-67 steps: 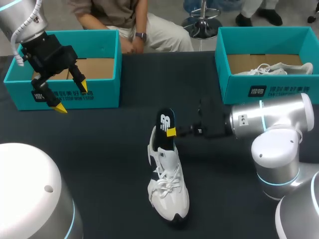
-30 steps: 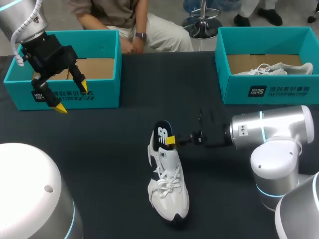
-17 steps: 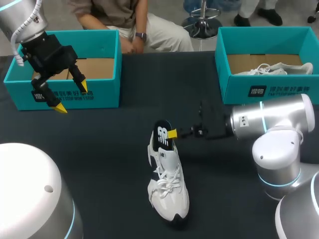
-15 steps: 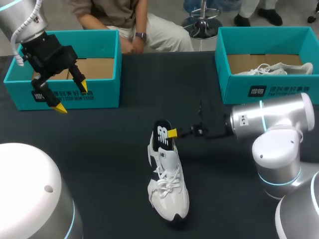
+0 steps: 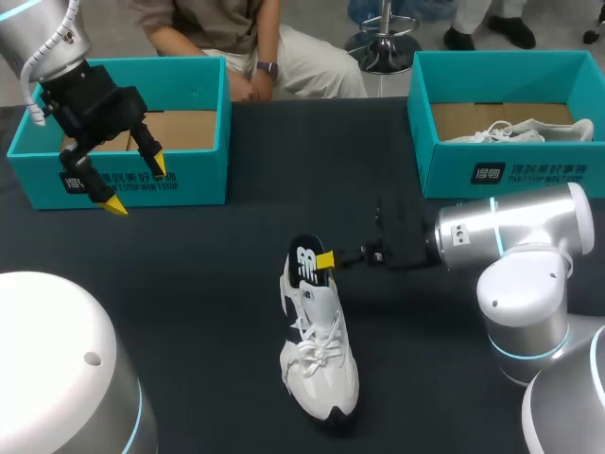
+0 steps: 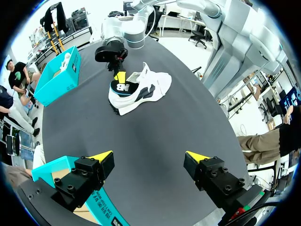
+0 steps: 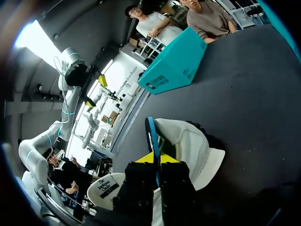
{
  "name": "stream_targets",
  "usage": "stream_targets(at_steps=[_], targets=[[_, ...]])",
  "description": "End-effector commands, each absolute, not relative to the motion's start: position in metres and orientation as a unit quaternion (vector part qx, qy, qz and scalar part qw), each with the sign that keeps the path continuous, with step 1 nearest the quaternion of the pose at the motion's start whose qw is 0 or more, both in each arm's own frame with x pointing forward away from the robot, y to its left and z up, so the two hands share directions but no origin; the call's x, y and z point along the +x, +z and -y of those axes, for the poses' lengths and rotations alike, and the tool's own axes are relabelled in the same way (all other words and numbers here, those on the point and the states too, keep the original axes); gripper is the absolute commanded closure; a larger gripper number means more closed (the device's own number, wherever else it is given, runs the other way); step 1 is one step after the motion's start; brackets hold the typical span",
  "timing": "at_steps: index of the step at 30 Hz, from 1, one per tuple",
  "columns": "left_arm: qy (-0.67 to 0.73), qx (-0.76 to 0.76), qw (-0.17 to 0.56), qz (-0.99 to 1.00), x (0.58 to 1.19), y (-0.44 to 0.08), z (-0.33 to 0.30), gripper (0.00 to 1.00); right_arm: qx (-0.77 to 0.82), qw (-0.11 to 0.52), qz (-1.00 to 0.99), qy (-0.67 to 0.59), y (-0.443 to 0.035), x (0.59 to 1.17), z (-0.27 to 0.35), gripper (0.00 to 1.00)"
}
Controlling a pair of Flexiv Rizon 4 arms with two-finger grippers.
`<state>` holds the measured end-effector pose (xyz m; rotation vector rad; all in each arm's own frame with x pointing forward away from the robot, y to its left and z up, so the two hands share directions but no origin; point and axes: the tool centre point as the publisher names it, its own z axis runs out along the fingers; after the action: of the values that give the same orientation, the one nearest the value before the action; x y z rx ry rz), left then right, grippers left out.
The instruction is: Take the shoe out of the shoebox, open the shoe tongue, remove and reinsert the insole, then place the shoe into the shoebox
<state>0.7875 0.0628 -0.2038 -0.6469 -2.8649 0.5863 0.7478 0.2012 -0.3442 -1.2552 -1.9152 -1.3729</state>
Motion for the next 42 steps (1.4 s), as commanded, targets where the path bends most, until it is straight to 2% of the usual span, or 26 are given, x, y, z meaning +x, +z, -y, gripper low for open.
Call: stream_targets(at_steps=[1, 12, 13, 17, 23, 42], targets=[[0.194, -0.216, 0.073, 0.954, 0.788, -0.204, -0.063, 0.00, -0.463, 0.234, 0.691, -0.504, -0.351, 0.736, -0.203, 1.00], [0.194, -0.216, 0.073, 0.954, 0.788, -0.204, -0.063, 0.00, -0.477, 0.245, 0.682, -0.498, -0.363, 0.723, -0.205, 1.00], [0.194, -0.216, 0.073, 0.954, 0.788, -0.204, -0.063, 0.00, -0.477, 0.245, 0.682, -0.498, -0.363, 0.723, -0.204, 0.93], [0.194, -0.216, 0.073, 0.954, 0.788, -0.204, -0.063, 0.00, -0.476, 0.242, 0.683, -0.499, -0.360, 0.727, -0.203, 0.77], [0.194, -0.216, 0.073, 0.954, 0.788, -0.204, -0.063, 0.00, -0.469, 0.239, 0.689, -0.499, -0.355, 0.734, -0.204, 0.75], [0.194, -0.216, 0.073, 0.954, 0.788, -0.204, -0.063, 0.00, -0.449, 0.230, 0.709, -0.493, -0.341, 0.754, -0.207, 0.86]])
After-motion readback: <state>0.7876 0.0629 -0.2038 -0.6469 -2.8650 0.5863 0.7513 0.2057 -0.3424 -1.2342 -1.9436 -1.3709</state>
